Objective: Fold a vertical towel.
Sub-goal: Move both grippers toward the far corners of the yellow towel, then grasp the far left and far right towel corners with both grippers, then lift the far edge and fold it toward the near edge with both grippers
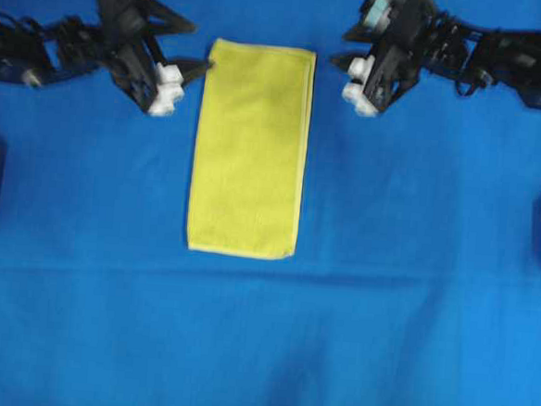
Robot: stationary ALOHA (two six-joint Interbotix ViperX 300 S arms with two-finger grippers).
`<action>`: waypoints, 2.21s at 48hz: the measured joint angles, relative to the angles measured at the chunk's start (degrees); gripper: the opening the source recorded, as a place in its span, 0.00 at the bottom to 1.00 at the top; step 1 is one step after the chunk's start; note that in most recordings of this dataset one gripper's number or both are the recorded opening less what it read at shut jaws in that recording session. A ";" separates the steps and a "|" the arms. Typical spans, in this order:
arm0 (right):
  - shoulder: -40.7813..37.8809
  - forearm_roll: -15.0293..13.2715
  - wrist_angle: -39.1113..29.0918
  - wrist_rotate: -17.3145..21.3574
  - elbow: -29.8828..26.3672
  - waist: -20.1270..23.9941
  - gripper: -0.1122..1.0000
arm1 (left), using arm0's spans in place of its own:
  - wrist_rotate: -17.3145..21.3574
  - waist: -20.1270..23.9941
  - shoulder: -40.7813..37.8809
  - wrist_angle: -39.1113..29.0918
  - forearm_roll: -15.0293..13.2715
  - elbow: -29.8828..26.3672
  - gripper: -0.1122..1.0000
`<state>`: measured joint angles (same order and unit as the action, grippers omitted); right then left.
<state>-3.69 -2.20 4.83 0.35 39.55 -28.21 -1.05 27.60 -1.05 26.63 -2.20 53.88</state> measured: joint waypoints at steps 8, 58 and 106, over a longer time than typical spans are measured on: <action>-5.10 -0.97 0.70 0.00 -2.99 -0.09 0.59 | 0.00 1.41 -7.21 2.46 0.09 -2.64 0.77; -14.15 -1.32 2.46 0.26 -7.56 -0.09 0.12 | 0.09 3.08 -18.90 5.54 0.35 -9.32 0.14; -7.29 -4.66 1.23 -0.18 -9.32 -5.71 0.12 | 4.22 6.42 -11.87 1.41 0.35 -12.57 0.14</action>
<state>-10.99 -6.86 6.06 0.18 30.23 -33.93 3.16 34.01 -12.92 28.04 -1.85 41.31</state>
